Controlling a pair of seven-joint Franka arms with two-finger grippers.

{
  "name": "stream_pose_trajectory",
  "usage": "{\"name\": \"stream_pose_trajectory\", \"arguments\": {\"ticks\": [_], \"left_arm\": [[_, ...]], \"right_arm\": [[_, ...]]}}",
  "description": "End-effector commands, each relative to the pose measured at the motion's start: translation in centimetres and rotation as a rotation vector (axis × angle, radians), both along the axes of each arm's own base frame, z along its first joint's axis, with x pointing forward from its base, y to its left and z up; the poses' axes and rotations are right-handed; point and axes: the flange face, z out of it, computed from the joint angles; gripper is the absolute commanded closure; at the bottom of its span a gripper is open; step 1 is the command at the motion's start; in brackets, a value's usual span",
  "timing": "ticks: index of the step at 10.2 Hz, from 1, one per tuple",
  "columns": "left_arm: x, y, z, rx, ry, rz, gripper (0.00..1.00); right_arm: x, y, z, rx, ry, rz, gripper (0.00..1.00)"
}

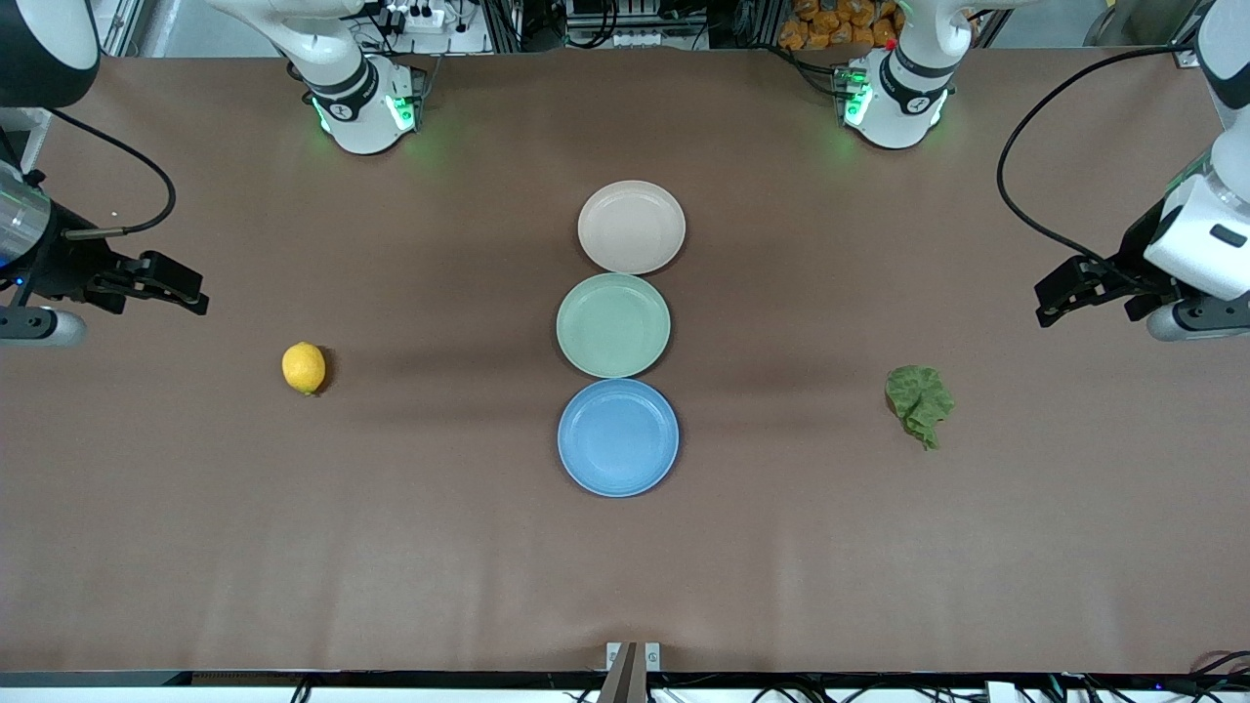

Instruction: Pick lemon and lettuce from blue and beige plates

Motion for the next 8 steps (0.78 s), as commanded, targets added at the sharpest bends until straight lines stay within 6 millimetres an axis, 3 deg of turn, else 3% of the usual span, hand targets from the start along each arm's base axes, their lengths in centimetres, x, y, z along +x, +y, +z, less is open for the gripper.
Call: {"name": "stream_pose_trajectory", "arguments": {"ticks": [1, 8], "left_arm": [[-1.6, 0.0, 2.03, -0.035, 0.014, -0.021, 0.0], [-2.46, -0.61, 2.85, -0.039, 0.042, -0.033, 0.0]], "right_arm": [[-0.43, 0.07, 0.4, -0.008, 0.003, -0.014, 0.0], [-0.64, -0.28, 0.15, -0.008, 0.021, -0.023, 0.0]]}}
